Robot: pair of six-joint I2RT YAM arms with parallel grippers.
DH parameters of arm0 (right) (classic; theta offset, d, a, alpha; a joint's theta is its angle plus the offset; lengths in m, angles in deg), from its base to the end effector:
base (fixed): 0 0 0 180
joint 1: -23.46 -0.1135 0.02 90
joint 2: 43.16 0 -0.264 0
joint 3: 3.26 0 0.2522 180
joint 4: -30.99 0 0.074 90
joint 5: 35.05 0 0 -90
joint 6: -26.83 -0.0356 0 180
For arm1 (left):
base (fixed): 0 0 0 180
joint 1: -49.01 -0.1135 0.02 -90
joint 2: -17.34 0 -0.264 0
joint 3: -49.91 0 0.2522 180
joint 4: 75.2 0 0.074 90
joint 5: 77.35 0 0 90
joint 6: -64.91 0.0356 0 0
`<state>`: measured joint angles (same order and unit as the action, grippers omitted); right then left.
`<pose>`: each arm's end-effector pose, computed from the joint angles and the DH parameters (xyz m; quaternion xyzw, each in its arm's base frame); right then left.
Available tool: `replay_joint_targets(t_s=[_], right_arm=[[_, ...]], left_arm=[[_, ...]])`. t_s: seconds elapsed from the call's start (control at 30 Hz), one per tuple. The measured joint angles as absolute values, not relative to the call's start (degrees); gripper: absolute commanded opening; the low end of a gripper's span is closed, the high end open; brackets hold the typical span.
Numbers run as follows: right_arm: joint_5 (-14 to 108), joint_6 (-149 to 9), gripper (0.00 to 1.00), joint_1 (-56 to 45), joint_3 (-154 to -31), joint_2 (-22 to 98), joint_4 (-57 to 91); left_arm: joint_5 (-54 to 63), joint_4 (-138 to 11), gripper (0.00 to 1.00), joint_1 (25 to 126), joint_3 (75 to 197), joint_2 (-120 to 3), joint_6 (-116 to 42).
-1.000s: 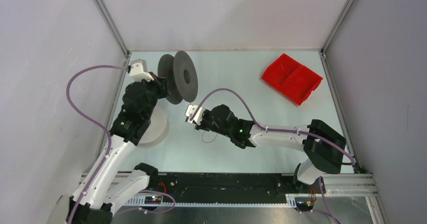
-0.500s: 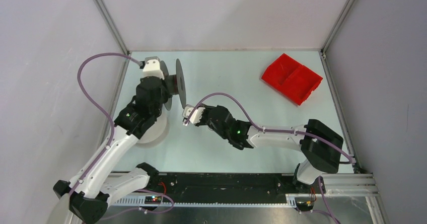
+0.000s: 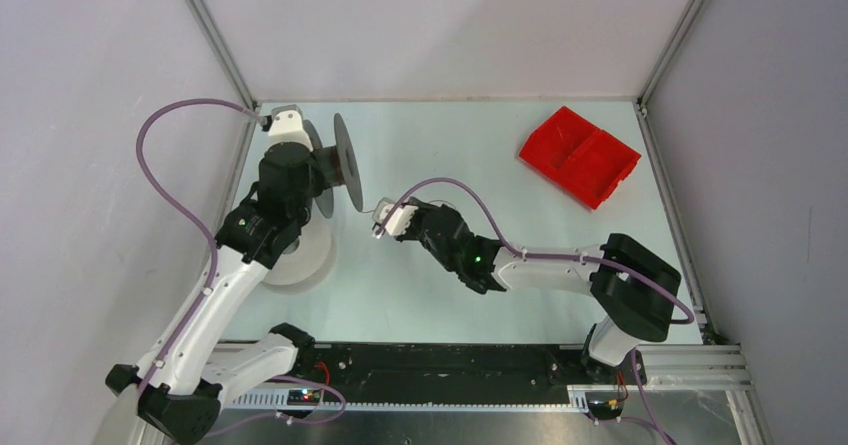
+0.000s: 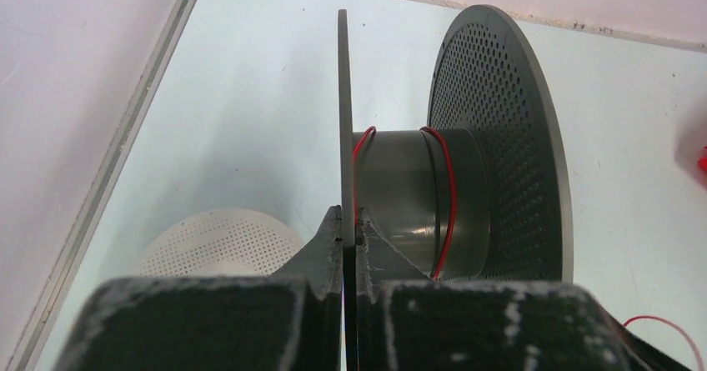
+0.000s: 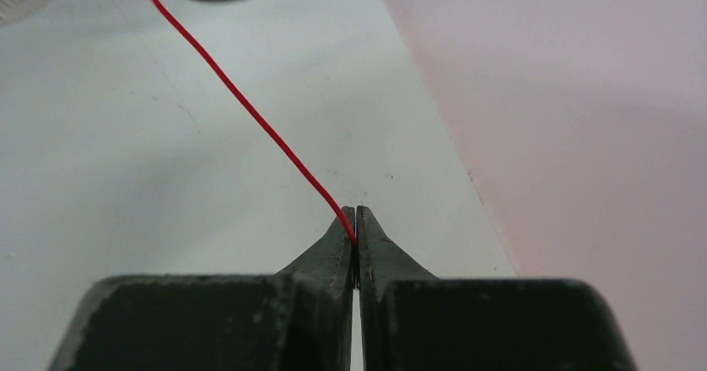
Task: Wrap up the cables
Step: Wrap the cable around the cable reel.
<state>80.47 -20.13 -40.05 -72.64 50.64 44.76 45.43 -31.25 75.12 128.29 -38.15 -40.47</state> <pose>0.1794 0.3256 0.2530 -0.5174 0.5619 -0.0567 0.6430 0.1879 -0.0706 0.3918 -0.0851 0.8024 0.0252 0.5902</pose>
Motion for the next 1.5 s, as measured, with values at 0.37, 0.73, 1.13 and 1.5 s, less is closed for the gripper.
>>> replay_joint_targets(t_s=[0.37,0.73,1.13,1.5], right_arm=[[78.8,-26.8,0.04,-33.4,-66.6,49.7,45.5],[73.9,-27.0,0.0,-31.3,-62.7,46.3,45.1],[70.0,-12.8,0.0,-44.0,-65.9,41.0,46.1],[71.6,2.1,0.0,-43.5,-73.9,46.9,52.7]], left_arm=[[40.8,-29.1,0.0,73.4,128.3,-38.1,-43.0],[39.0,-28.6,0.0,72.7,129.3,-38.4,-45.2],[39.3,-29.5,0.0,71.5,129.9,-43.0,-49.5],[39.0,-28.6,0.0,72.8,129.6,-45.2,-49.0]])
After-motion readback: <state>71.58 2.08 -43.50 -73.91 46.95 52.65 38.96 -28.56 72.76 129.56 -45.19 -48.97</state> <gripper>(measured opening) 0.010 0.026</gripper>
